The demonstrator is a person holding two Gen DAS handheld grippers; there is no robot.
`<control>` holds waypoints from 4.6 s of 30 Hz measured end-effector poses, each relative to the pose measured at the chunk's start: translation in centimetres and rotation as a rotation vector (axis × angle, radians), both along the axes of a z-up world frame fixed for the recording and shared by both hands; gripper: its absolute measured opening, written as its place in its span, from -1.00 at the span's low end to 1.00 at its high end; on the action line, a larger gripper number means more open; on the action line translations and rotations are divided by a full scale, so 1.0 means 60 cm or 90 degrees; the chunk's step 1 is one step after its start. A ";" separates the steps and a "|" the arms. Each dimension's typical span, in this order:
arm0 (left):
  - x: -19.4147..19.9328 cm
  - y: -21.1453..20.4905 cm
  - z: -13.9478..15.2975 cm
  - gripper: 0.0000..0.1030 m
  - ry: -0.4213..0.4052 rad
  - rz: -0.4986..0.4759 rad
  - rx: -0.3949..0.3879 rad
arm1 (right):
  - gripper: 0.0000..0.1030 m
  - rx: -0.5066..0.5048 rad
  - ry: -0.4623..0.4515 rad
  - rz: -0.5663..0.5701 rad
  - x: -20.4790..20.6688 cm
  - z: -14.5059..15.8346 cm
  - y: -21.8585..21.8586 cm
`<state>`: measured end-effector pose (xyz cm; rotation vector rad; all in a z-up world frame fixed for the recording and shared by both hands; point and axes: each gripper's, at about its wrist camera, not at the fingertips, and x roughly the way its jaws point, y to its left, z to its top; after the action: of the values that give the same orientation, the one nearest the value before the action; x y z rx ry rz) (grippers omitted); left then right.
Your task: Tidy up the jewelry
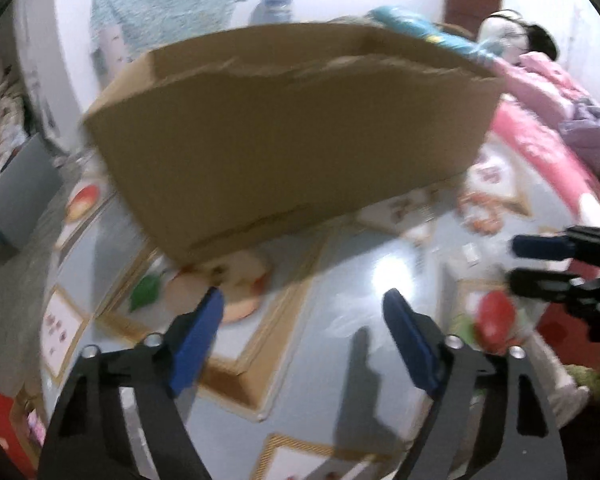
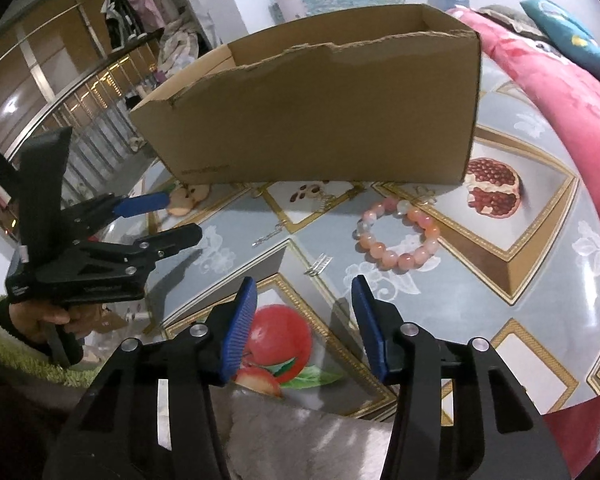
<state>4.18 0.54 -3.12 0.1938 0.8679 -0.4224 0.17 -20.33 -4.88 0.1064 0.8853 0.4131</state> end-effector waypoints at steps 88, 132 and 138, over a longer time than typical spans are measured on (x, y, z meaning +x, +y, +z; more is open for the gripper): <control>0.034 0.015 0.026 -0.99 0.033 -0.028 -0.089 | -0.95 -0.074 -0.013 0.049 0.029 0.005 0.027; 0.019 0.018 0.042 -0.99 0.017 -0.025 -0.094 | -1.00 -0.067 -0.036 0.018 0.021 0.047 -0.006; 0.010 0.020 0.068 -0.99 -0.005 -0.034 -0.101 | -1.00 -0.046 -0.060 0.008 0.025 0.073 -0.016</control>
<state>4.76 1.74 0.94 0.0726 0.8180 -0.5386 1.70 -21.29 -0.48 0.0153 0.8070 0.3947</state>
